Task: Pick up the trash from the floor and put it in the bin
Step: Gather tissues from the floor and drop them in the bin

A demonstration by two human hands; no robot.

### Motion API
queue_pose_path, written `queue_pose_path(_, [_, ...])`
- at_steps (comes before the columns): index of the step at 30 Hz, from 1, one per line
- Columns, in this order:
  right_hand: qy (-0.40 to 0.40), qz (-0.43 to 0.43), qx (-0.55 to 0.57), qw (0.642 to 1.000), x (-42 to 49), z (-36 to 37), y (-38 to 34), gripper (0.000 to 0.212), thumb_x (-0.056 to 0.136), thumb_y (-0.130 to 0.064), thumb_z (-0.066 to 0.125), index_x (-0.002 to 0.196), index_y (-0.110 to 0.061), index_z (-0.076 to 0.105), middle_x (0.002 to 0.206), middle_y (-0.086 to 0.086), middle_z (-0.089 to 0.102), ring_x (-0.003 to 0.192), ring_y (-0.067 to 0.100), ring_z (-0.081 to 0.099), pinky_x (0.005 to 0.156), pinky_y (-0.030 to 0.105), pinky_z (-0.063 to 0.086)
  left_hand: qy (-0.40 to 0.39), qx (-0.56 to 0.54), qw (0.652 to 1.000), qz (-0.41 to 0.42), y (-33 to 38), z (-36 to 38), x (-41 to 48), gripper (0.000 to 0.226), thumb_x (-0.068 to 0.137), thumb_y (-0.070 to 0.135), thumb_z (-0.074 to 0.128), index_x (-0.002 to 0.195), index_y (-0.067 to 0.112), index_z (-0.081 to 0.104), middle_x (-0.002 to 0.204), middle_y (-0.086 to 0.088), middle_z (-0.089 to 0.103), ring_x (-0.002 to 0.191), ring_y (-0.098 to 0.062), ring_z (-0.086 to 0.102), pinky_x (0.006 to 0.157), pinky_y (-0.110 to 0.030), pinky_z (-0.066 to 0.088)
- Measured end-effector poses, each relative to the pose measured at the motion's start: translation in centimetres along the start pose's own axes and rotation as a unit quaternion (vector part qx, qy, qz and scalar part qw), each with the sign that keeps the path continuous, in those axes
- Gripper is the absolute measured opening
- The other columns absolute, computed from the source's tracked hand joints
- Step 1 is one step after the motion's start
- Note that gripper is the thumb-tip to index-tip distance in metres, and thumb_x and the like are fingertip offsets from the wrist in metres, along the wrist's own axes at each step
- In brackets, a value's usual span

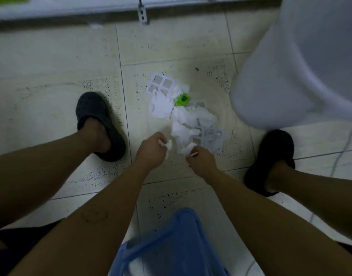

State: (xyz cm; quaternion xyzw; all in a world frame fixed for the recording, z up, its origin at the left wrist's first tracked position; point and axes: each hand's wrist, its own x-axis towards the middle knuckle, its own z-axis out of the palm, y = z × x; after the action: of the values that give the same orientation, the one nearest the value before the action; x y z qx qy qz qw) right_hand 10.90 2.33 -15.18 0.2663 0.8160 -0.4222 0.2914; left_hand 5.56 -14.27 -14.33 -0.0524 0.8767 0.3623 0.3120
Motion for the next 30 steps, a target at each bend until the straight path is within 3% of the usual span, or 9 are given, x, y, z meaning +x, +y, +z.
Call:
queue_pose_path(4, [0.012, -0.037, 0.05, 0.998, -2.3, -3.3, -2.7, 0.022, 0.087, -0.003, 0.054, 0.106, -0.006, 0.064, 0.094, 0.01, 0.062, 0.085, 0.028, 0.062, 0.077, 0.037, 0.055, 0.011, 0.031, 0.998, 0.056, 4.0, -2.8, -1.8, 0.016, 0.089, 0.015, 0.052, 0.1, 0.027, 0.054, 0.067, 0.001, 0.06, 0.056, -0.013, 0.054, 0.047, -0.022, 0.04])
queue_pose_path(7, [0.002, -0.033, 0.089, 0.995, -4.6, -6.1, -4.2, 0.017, 0.086, -0.004, 0.057, 0.103, -0.007, 0.061, 0.088, 0.011, 0.058, 0.07, 0.024, 0.058, 0.054, 0.02, 0.05, 0.019, 0.065, 0.994, 0.087, 6.8, -4.7, -3.6, 0.02, 0.09, 0.02, 0.056, 0.109, 0.022, 0.055, 0.08, -0.005, 0.061, 0.066, -0.02, 0.055, 0.058, -0.025, 0.04])
queue_pose_path(9, [0.005, -0.052, 0.052, 0.997, -5.9, -7.9, -5.1, 0.033, 0.082, -0.006, 0.066, 0.114, -0.007, 0.057, 0.097, 0.016, 0.063, 0.063, 0.016, 0.057, 0.047, 0.016, 0.048, 0.032, 0.088, 0.99, 0.103, 8.6, -5.9, -4.9, 0.019, 0.09, 0.024, 0.058, 0.109, 0.021, 0.056, 0.085, -0.004, 0.06, 0.071, -0.021, 0.055, 0.062, -0.025, 0.04])
queue_pose_path(13, [0.017, -0.082, 0.022, 0.996, -9.1, -12.0, -6.7, 0.031, 0.079, -0.005, 0.064, 0.111, -0.006, 0.062, 0.09, 0.018, 0.067, 0.057, 0.015, 0.061, 0.057, 0.028, 0.055, 0.054, 0.117, 0.983, 0.135, 12.0, -7.7, -7.7, 0.019, 0.089, 0.027, 0.061, 0.107, 0.021, 0.06, 0.085, 0.001, 0.062, 0.077, -0.019, 0.058, 0.067, -0.024, 0.04])
queue_pose_path(15, [0.036, -0.105, 0.02, 0.994, -10.5, -14.4, -7.5, 0.025, 0.08, -0.004, 0.062, 0.105, -0.007, 0.066, 0.078, 0.012, 0.066, 0.058, 0.016, 0.062, 0.057, 0.027, 0.055, 0.065, 0.119, 0.978, 0.159, 13.8, -8.4, -9.0, 0.021, 0.088, 0.026, 0.063, 0.108, 0.02, 0.061, 0.085, 0.001, 0.063, 0.08, -0.02, 0.061, 0.068, -0.024, 0.041])
queue_pose_path(18, [0.082, -0.156, 0.018, 0.984, -12.7, -18.5, -8.5, 0.021, 0.077, -0.003, 0.062, 0.096, -0.01, 0.07, 0.075, 0.008, 0.067, 0.058, 0.015, 0.065, 0.054, 0.023, 0.055, 0.089, 0.121, 0.969, 0.197, 17.3, -9.2, -10.7, 0.024, 0.086, 0.024, 0.067, 0.109, 0.021, 0.061, 0.088, 0.002, 0.065, 0.079, -0.017, 0.06, 0.069, -0.024, 0.041])
queue_pose_path(23, [0.16, -0.22, 0.059, 0.96, -16.0, -26.2, -9.6, 0.012, 0.075, 0.0, 0.066, 0.079, -0.011, 0.069, 0.067, 0.012, 0.062, 0.059, 0.025, 0.06, 0.06, 0.032, 0.052, 0.116, 0.12, 0.956, 0.24, 24.4, -9.0, -12.4, 0.011, 0.081, 0.026, 0.07, 0.089, 0.021, 0.063, 0.087, 0.002, 0.072, 0.079, -0.016, 0.064, 0.067, -0.028, 0.048])
queue_pose_path(27, [0.24, -0.207, 0.115, 0.941, -16.4, -31.2, -8.3, 0.016, 0.076, -0.007, 0.067, 0.064, -0.017, 0.065, 0.06, 0.007, 0.061, 0.055, 0.021, 0.061, 0.058, 0.029, 0.051, 0.118, 0.125, 0.945, 0.278, 29.7, -7.5, -12.6, 0.013, 0.083, 0.033, 0.068, 0.088, 0.022, 0.065, 0.079, 0.006, 0.069, 0.07, -0.012, 0.061, 0.06, -0.027, 0.046])
queue_pose_path(30, [0.307, -0.185, 0.143, 0.922, -15.7, -33.6, -6.5, 0.019, 0.074, -0.014, 0.068, 0.057, -0.021, 0.061, 0.057, 0.001, 0.06, 0.063, 0.024, 0.062, 0.068, 0.034, 0.053, 0.138, 0.152, 0.935, 0.288, 32.8, -5.8, -12.1, 0.018, 0.084, 0.038, 0.066, 0.089, 0.021, 0.067, 0.077, 0.007, 0.066, 0.072, -0.014, 0.06, 0.063, -0.027, 0.044])
